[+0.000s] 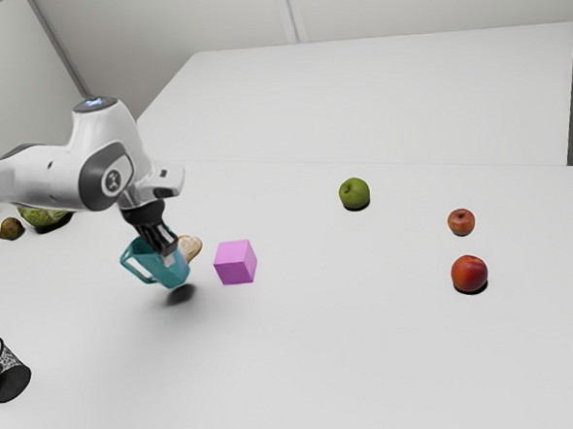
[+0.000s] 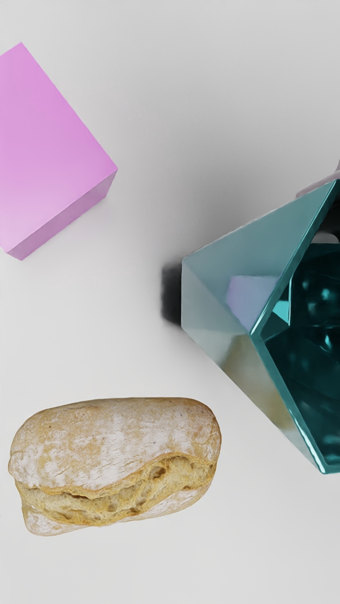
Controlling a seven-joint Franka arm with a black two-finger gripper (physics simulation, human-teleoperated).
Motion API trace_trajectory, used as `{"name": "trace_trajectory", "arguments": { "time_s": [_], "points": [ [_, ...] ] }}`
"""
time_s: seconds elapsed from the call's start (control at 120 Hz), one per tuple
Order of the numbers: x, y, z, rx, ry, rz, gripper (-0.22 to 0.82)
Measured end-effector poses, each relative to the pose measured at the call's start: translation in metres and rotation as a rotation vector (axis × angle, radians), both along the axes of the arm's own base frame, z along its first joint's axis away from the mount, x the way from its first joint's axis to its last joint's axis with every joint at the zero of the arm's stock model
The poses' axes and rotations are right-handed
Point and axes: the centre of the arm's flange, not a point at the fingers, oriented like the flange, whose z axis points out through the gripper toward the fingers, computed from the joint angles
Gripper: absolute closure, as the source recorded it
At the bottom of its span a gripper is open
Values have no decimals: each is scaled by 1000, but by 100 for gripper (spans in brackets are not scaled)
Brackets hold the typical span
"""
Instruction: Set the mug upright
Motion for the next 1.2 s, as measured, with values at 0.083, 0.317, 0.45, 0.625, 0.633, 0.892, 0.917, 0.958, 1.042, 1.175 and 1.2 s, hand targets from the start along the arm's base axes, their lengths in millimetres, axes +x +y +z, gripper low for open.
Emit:
{"name": "trace_trajectory", "arguments": {
  "time_s": [0.083,0.317,0.45,0.625,0.633,0.892,0.917,0.958,1.042,1.175,1.2],
  "points": [
    [2,-7,-2,2,-2,5,77],
    [9,-12,-21,15,15,33,78],
    [13,-14,-31,23,20,47,78],
    [21,-18,-32,37,5,59,78],
    [22,-19,-32,37,5,59,78],
    [28,-27,-36,45,3,73,78],
    [28,-27,-36,45,3,75,78],
    [28,-27,-37,44,1,78,78],
    [30,-27,-37,46,-2,85,79],
    [33,-28,-39,48,-4,94,79],
    [34,-28,-39,48,-5,96,79]
  ]
}}
